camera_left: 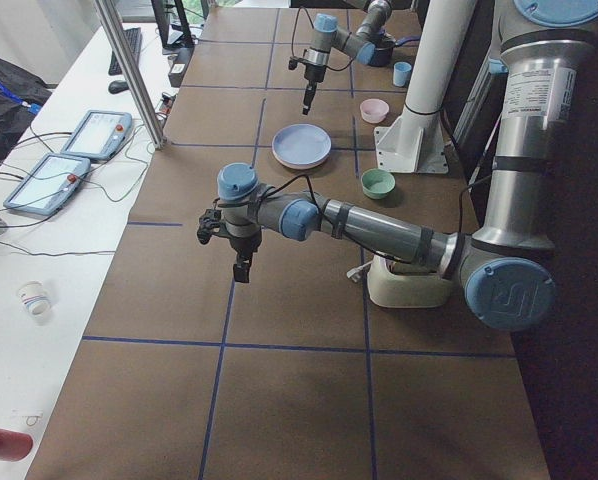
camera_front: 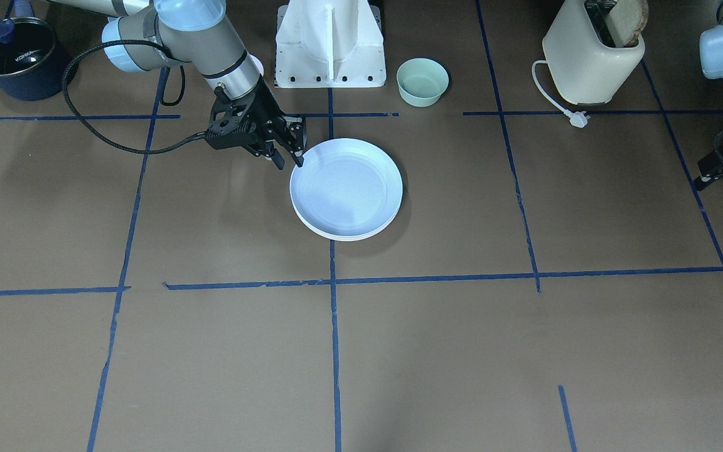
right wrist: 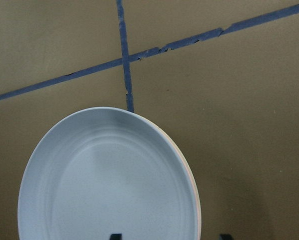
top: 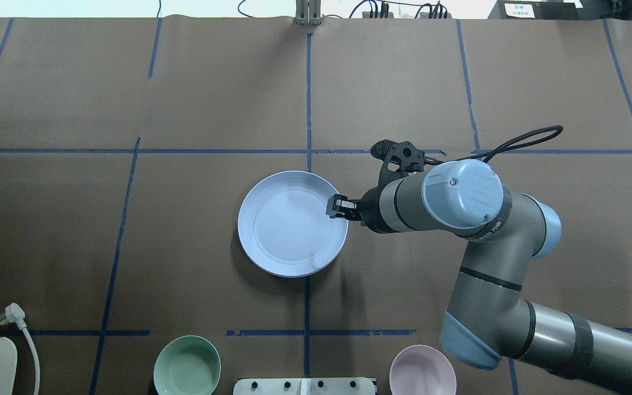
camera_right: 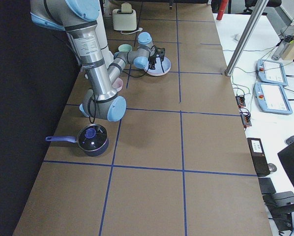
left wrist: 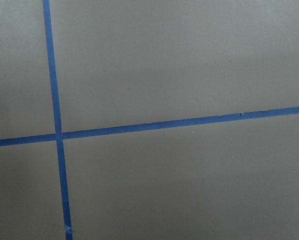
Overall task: Stack three plates with pink and blue
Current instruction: 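Release the blue plate and withdraw the right gripper away from the stack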
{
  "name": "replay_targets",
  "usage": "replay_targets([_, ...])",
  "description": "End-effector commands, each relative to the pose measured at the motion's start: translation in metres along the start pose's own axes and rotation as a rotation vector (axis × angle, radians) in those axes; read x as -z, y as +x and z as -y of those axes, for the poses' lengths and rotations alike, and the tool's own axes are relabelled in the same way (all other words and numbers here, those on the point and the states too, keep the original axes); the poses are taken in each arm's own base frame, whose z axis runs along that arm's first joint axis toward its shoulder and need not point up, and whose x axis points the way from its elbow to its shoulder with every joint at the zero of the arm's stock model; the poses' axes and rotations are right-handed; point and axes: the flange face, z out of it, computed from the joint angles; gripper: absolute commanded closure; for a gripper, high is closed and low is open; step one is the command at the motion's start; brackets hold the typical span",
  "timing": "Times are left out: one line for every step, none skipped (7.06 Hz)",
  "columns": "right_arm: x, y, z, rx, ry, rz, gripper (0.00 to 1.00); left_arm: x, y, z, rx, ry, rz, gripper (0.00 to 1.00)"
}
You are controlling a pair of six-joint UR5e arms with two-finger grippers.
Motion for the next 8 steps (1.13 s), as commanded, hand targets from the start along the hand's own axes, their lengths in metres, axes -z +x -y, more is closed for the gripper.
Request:
replay_targets([0.029, 0.014, 0.032, -0.008, -0.009, -0.111, 0.0, 0.008, -0.017, 0.002, 0.016, 0.011, 0.007, 0.0])
replay_targets([0.063, 0.022, 0.053, 0.09, -0.045, -0.191, 0.0, 0.013, -0.038, 0.003, -0.012, 0.018, 0.021, 0.0])
replay_targets([0.095, 0.046, 0.084, 0.172, -0.05, -0.245, 0.0, 0.017, -0.079, 0.001, -0.032, 0.019, 0.034, 0.0])
replay_targets([0.126, 0.08, 0.129, 0.218, -0.077, -0.268, 0.0, 0.018, -0.112, -0.003, -0.002, 0.002, 0.015, 0.0])
replay_targets([0.155, 0.129, 0.164, 0.274, -0.106, -0.29, 0.0, 0.021, -0.142, -0.009, -0.01, -0.006, 0.018, 0.0])
replay_targets([0.179, 0.186, 0.186, 0.332, -0.13, -0.308, 0.0, 0.02, -0.158, -0.015, 0.025, -0.022, 0.02, 0.0])
replay_targets([0.204, 0.247, 0.208, 0.367, -0.165, -0.305, 0.0, 0.017, -0.169, -0.02, 0.064, -0.038, 0.019, 0.0])
replay_targets([0.227, 0.286, 0.232, 0.395, -0.162, -0.311, 0.0, 0.012, -0.174, -0.024, 0.085, -0.051, -0.002, 0.0])
